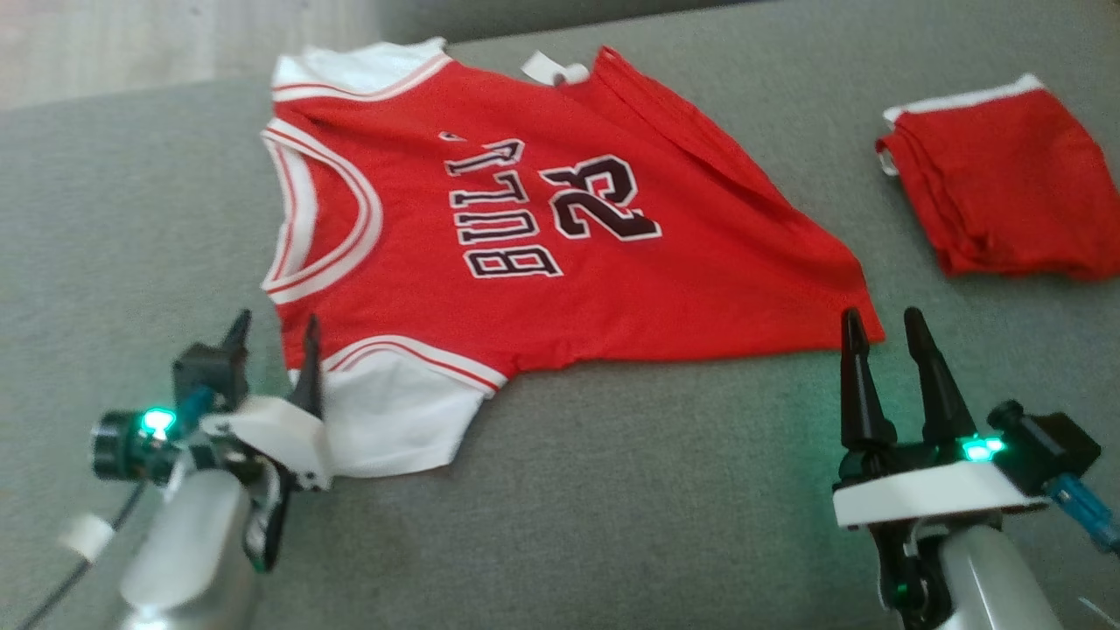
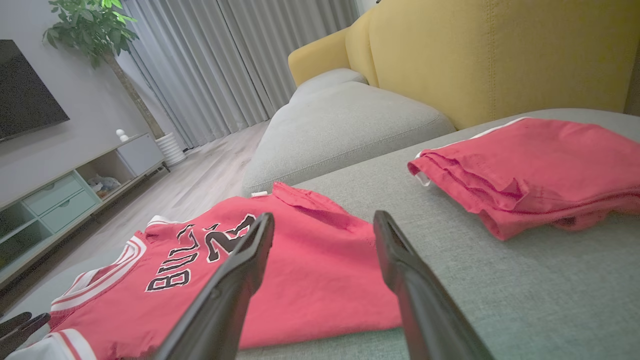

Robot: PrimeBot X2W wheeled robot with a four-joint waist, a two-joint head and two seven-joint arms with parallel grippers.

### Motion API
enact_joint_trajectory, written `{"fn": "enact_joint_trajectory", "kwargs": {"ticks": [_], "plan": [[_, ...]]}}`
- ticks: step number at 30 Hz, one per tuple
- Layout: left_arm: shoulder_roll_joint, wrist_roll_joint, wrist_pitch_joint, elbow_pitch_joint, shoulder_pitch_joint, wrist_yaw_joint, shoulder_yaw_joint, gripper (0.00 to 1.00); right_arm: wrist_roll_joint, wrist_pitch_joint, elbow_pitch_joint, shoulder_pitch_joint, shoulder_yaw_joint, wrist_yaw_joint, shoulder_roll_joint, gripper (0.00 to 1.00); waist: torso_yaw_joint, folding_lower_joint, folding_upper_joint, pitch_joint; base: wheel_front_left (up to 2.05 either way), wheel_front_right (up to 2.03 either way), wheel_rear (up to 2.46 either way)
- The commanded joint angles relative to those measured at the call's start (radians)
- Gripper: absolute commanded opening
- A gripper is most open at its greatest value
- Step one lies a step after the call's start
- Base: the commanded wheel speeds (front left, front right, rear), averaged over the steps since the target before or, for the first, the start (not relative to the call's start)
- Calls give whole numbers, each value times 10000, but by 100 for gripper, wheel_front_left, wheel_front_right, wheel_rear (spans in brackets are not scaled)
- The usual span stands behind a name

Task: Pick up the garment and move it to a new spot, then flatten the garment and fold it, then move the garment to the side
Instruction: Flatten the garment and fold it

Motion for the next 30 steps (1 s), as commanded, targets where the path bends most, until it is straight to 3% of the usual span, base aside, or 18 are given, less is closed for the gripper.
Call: {"fn": "enact_joint_trajectory", "kwargs": {"ticks": [1,7,9,10,23,24,25,30], "plan": [[449,32,103,-20,-549,-82,380,100,54,-93,-400,-370,302,-7,-62,100,-334,-1,0,366,0,0,0],[844,-12,917,990,-1345,-534,246,100,166,-93,-484,-561,269,-7,-62,100,-690,-1,0,886,0,0,0],[978,-41,910,1148,-1618,-655,269,10,193,-93,-498,-624,259,-7,-62,100,-766,-1,0,979,0,0,0],[1047,-33,815,1171,-1775,-660,297,0,210,-93,-504,-646,237,-7,-62,100,-782,-1,0,1002,0,0,0],[1443,204,-679,1333,-3900,-733,392,0,295,-93,-418,-914,282,-7,-62,100,-796,-1,0,1127,0,0,0],[1448,269,-793,1410,-4005,-705,347,88,292,-93,-413,-932,290,-7,-62,100,-788,-1,0,1123,0,0,0],[1439,316,-906,1496,-4079,-669,314,100,289,-93,-407,-952,306,-7,-62,100,-782,-1,0,1112,0,0,0],[1228,322,-1482,1713,-3947,-564,236,100,292,-93,-422,-966,275,-7,-62,100,-628,-1,0,917,0,0,0]]}}
